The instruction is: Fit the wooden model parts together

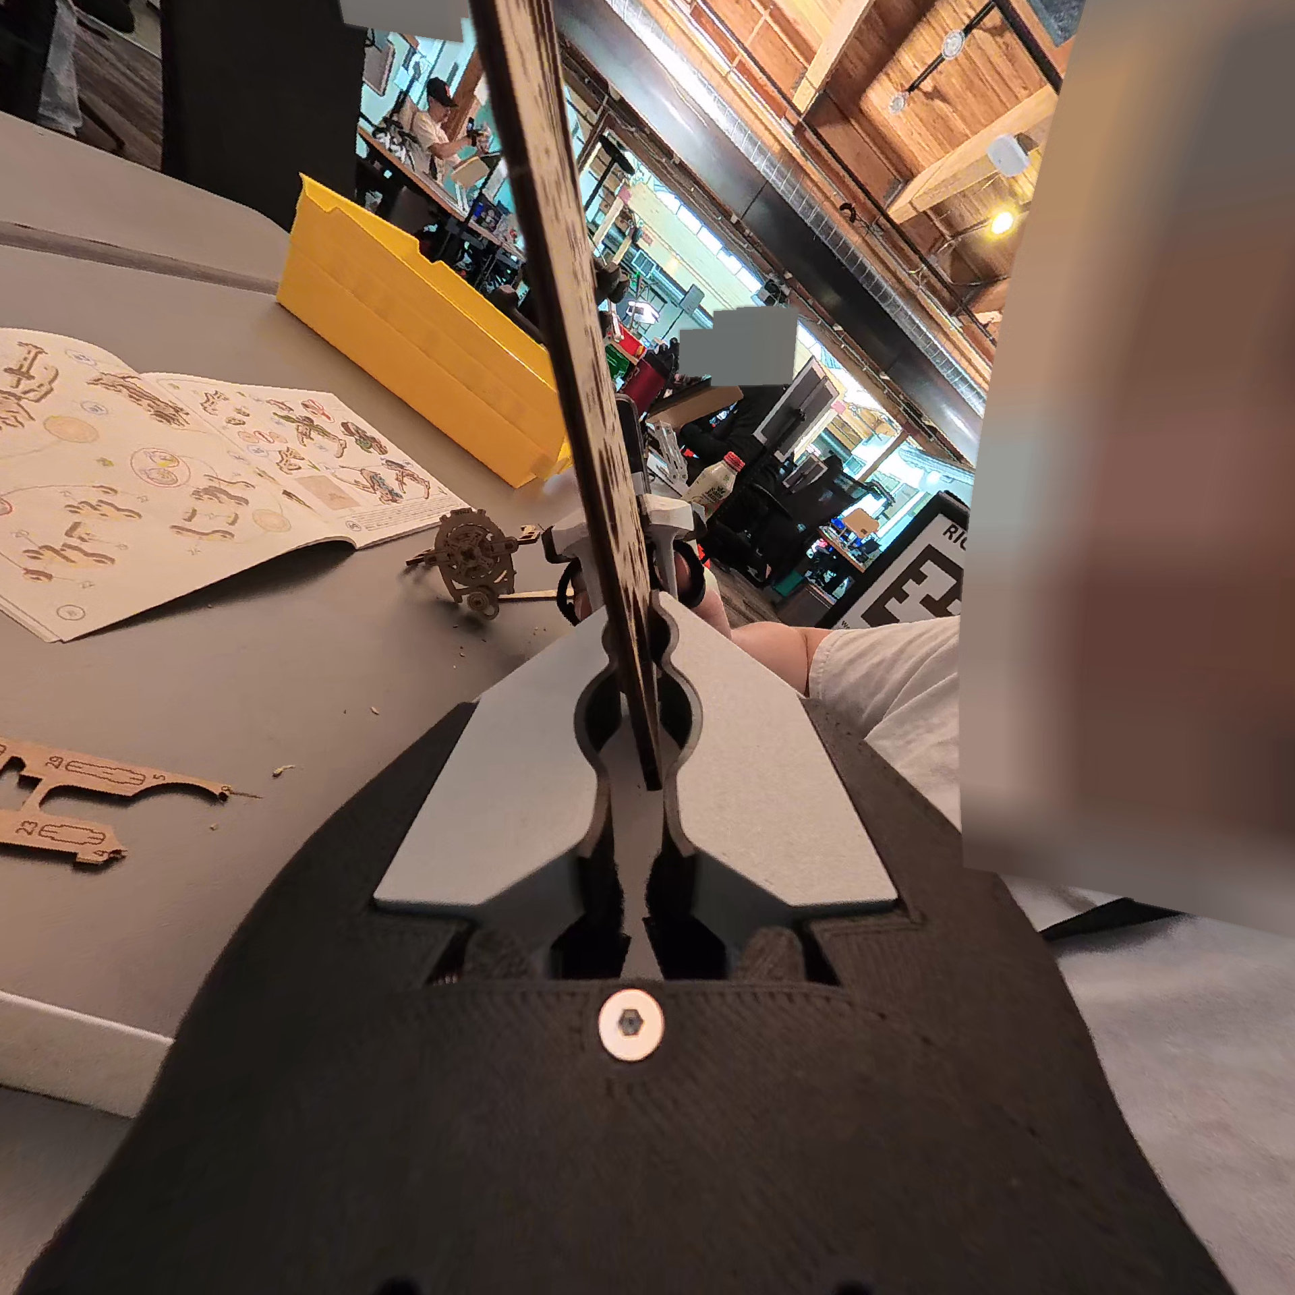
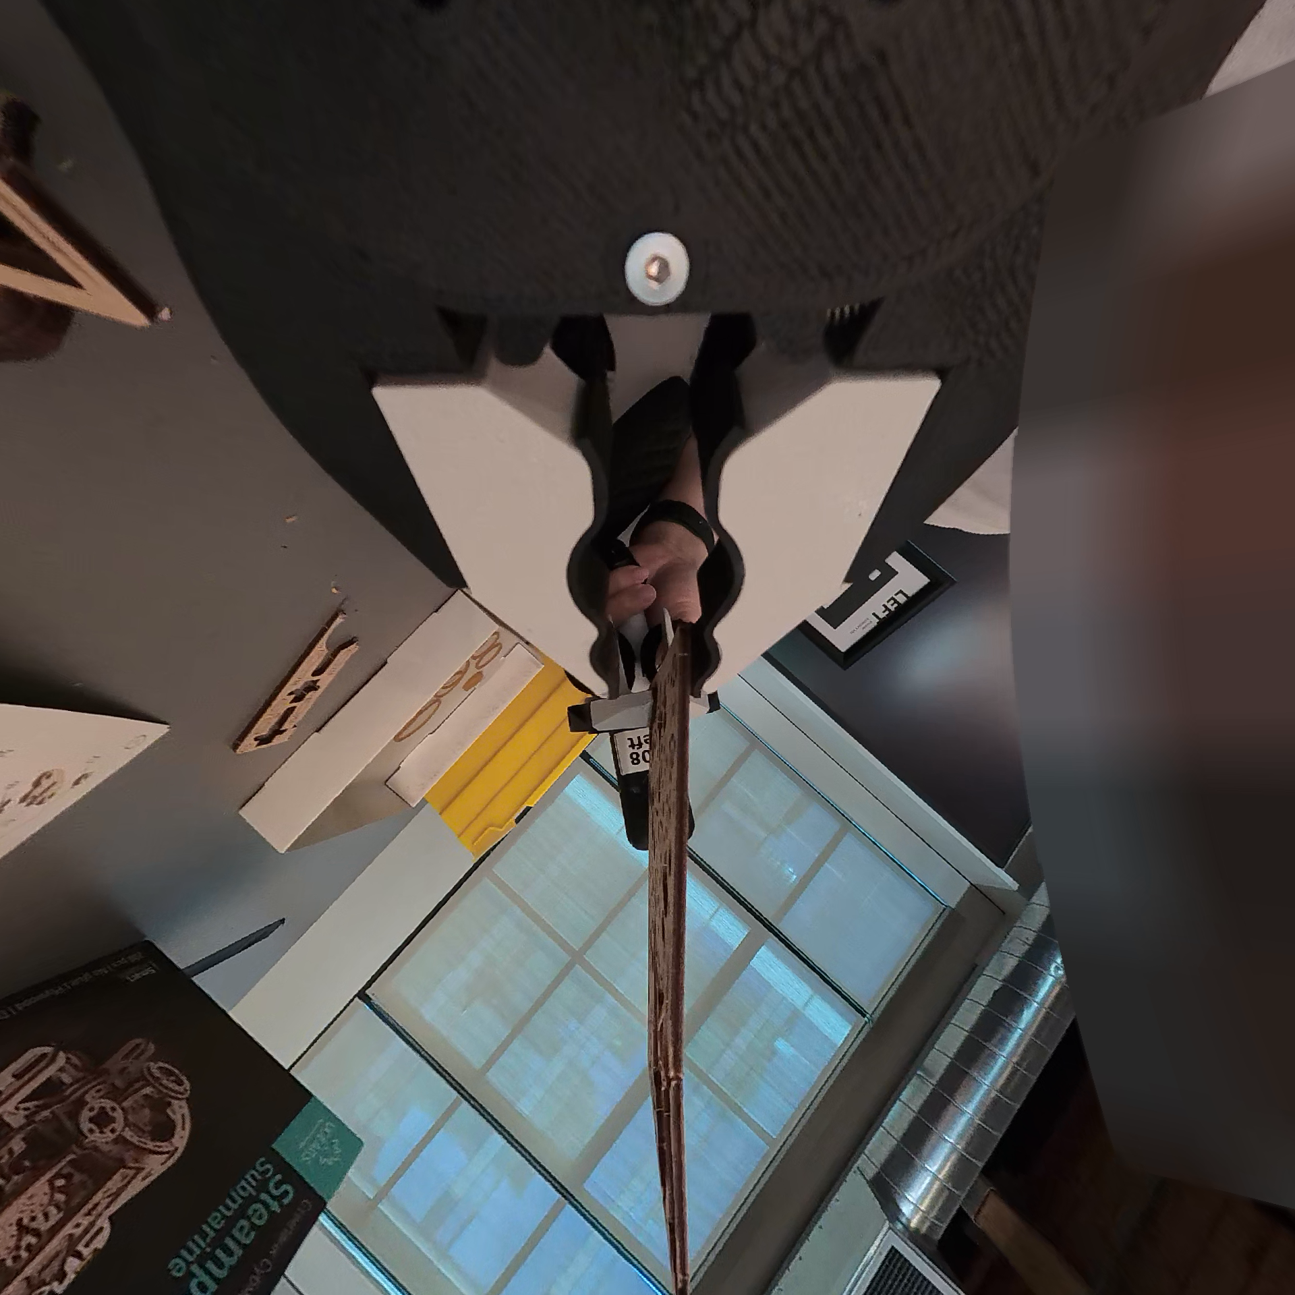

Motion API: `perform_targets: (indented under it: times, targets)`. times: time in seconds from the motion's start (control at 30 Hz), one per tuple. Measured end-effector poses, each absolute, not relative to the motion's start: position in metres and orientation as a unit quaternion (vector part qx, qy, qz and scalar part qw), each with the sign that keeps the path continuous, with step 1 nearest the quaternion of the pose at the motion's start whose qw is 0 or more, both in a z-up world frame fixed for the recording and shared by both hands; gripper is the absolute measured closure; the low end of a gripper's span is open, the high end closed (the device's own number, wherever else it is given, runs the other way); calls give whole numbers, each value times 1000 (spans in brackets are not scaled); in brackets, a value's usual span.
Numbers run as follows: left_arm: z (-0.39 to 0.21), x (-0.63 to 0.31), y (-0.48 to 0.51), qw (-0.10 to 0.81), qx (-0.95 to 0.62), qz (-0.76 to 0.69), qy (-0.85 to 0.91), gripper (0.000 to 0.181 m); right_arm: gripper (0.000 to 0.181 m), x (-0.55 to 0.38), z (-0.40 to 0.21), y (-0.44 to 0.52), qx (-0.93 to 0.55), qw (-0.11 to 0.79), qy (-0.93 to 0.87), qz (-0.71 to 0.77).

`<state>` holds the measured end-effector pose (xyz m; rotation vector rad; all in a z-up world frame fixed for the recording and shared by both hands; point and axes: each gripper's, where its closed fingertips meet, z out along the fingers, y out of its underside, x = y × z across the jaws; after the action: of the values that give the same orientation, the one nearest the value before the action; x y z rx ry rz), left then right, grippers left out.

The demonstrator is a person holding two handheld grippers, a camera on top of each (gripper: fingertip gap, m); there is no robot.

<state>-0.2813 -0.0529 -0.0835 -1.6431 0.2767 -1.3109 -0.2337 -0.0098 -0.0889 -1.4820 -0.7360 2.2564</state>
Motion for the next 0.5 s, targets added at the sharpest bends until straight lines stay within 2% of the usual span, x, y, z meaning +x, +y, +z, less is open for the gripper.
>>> perform_targets:
  times: [0.5]
  targets:
    - [-75,-275,-60,533,-669,-490,170,180,167,-230,-80,-16,-493,177,-274,807]
